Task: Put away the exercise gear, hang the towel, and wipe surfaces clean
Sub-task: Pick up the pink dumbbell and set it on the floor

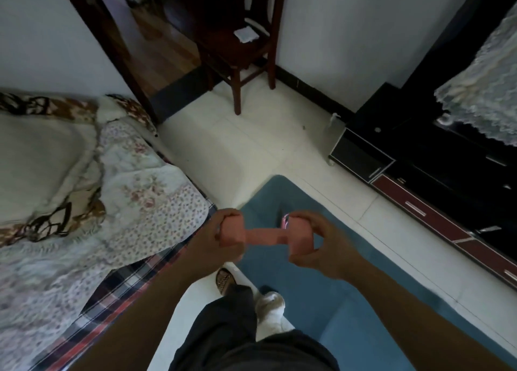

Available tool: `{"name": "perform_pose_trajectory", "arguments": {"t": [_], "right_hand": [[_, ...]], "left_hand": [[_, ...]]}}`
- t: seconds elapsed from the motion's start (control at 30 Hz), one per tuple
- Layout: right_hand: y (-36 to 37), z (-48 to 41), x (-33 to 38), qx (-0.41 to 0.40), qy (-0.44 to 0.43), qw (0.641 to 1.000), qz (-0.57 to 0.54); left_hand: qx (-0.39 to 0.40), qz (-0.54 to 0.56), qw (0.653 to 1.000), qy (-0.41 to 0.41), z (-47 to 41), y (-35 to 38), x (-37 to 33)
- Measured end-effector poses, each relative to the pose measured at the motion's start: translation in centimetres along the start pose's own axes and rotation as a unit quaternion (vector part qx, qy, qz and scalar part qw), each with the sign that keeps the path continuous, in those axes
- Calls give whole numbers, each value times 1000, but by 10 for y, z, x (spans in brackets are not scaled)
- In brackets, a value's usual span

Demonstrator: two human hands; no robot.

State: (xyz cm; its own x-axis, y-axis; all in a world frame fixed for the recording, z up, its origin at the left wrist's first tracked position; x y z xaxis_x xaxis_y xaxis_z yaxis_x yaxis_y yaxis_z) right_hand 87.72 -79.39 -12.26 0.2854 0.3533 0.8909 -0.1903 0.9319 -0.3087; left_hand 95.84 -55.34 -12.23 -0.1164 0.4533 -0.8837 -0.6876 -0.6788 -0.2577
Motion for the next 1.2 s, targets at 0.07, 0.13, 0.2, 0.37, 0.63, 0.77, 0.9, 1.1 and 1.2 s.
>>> {"name": "perform_pose_trajectory", "arguments": {"t": [0.07, 0.13, 0.2, 0.37, 0.63, 0.77, 0.9, 1.1, 1.2], "right_hand": [[13, -35, 20, 1, 14, 1000, 2], [24, -69, 37, -10, 8, 1000, -8], [32, -101, 55, -16, -8, 1000, -22], [36, -169, 89, -14, -15, 999, -34], [1, -287, 101, 16, -29, 999, 28], [-36, -379, 98, 24, -26, 999, 6], [-101, -492, 101, 25, -34, 999, 7], [-218, -630, 128, 0, -25, 999, 22], [-263, -672, 139, -21, -22, 999, 17]], "left_hand": [[-17, -24, 1000, 4, -16, -39, -8], [-43, -9, 999, -4, -33, -76, -11], [-57, 2, 998, -12, -46, -109, -14], [-80, 2, 997, -24, -77, -171, -19], [-114, 13, 992, -50, -170, -226, -21], [-113, 14, 991, -70, -258, -264, -31], [-121, 23, 989, -86, -375, -310, -55], [-78, 18, 994, -79, -545, -367, -132], [-50, -17, 997, -57, -605, -388, -168]]}}
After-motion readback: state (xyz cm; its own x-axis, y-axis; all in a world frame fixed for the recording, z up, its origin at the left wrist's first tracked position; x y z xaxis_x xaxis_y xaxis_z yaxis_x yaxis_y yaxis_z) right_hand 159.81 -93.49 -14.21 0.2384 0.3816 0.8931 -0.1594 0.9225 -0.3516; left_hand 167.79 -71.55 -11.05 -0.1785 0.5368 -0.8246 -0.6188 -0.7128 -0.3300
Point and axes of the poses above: each hand's wrist, its own z-axis away from the middle knuckle, its own y-axis out of the palm, x = y × z, the point moved 1 cm from there along -z, towards the middle knuckle, and after that the axes turned 9 degrees about x, right-handed, at the moved point
